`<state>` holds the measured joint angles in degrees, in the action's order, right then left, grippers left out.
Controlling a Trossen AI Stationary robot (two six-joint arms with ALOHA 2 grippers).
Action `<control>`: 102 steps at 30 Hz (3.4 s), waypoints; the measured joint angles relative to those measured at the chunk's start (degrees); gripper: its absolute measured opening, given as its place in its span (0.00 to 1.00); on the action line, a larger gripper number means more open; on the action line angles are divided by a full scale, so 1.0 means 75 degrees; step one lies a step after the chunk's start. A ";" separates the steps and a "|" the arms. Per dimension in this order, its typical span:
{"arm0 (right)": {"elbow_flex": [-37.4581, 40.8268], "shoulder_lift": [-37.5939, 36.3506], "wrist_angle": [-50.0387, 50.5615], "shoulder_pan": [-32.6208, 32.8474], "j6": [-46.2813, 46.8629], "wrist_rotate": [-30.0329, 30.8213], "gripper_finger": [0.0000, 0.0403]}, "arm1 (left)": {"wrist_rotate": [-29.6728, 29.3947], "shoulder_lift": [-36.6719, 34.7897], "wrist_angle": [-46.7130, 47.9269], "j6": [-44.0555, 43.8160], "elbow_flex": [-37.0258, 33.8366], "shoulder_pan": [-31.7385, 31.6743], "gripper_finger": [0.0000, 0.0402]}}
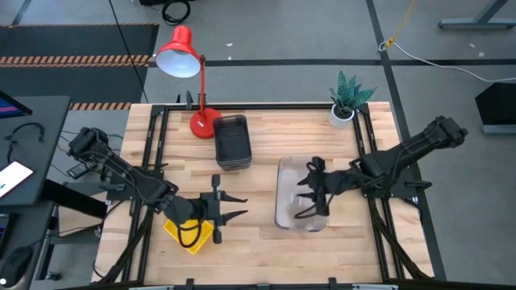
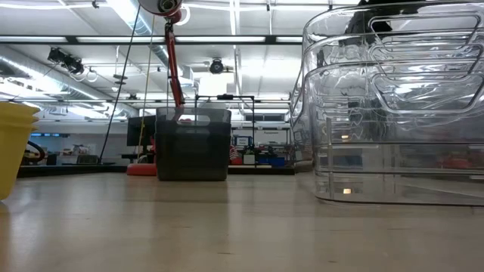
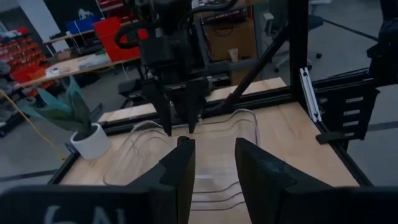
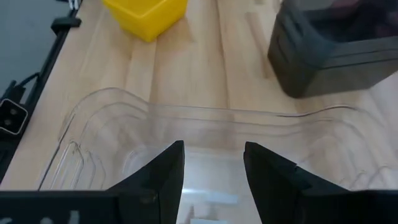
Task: Stack baskets by color
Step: Return to Home Position
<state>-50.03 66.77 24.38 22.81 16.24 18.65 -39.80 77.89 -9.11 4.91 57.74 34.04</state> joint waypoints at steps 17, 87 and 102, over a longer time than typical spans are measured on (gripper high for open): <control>0.1658 -0.1819 -0.1206 -0.0023 0.0066 0.0400 0.43 | 0.0699 0.0268 0.0237 -0.0599 -0.0009 -0.0085 0.30; 0.6622 -0.7875 -0.5903 -0.1950 -0.1122 0.1172 0.43 | 0.1342 -0.9605 -0.1897 0.0265 -0.7627 -0.1209 0.05; 0.6619 -0.7869 -0.5875 -0.1950 -0.1158 0.1221 0.43 | 0.1348 -0.9591 -0.1535 -0.0968 -0.7630 -0.1209 0.05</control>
<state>-0.38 7.75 -19.68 8.19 7.55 27.81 -29.69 5.96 -20.62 -2.35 0.51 24.97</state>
